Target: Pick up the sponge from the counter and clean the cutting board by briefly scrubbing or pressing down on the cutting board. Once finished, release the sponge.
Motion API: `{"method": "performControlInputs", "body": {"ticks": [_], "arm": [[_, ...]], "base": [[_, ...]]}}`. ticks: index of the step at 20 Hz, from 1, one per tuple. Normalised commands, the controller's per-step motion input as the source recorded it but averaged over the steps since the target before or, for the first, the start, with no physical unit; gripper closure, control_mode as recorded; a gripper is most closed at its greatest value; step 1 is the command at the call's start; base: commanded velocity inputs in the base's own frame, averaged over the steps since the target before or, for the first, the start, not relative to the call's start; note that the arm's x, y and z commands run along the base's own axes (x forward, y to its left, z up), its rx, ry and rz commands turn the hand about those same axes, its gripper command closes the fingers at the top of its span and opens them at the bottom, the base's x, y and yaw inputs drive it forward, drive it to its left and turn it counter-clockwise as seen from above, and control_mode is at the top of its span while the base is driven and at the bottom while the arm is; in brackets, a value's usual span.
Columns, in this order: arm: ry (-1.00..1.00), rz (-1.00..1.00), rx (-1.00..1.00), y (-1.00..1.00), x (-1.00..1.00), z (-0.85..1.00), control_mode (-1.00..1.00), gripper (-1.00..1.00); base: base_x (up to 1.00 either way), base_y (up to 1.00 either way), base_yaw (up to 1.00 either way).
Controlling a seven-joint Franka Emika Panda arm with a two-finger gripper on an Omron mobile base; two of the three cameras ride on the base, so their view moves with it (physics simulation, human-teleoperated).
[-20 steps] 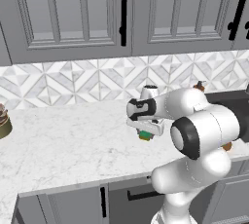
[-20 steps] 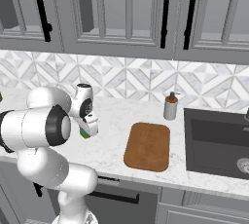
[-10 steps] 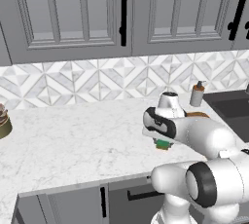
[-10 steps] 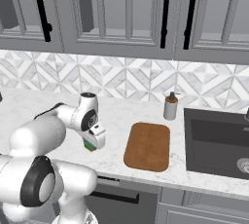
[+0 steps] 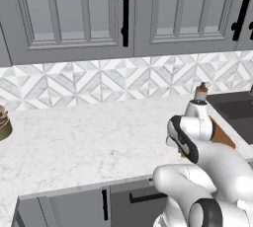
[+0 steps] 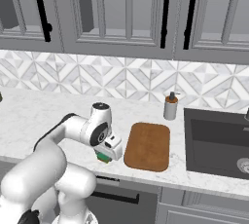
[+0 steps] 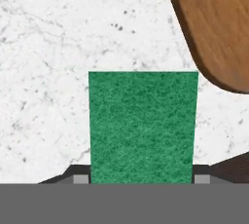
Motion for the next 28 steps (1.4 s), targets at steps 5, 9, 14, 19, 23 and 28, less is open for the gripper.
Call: {"method": "performControlInputs", "body": {"ticks": [5, 9, 14, 19, 23, 28], "arm": [[0.06, 0.26, 0.12, -0.19, -0.11, 0.11, -1.00, 1.00], [0.02, 0.11, 0.00, -0.14, 0.04, 0.00, -1.00, 1.00], [0.10, 0.24, 0.00, -0.44, 0.10, 0.02, -1.00, 1.00], [0.19, 0.21, 0.00, -0.42, 0.21, 0.26, -1.00, 1.00], [0.05, 0.16, -0.06, -0.38, 0.15, 0.69, -1.00, 1.00], [0.05, 0.17, -0.01, -0.37, 0.12, 0.22, -1.00, 1.00]], "base": [[0.00, 0.00, 0.00], [0.00, 0.00, 0.00], [0.00, 0.00, 0.00], [0.00, 0.00, 0.00], [0.00, 0.00, 0.00], [0.00, 0.00, 0.00]]}}
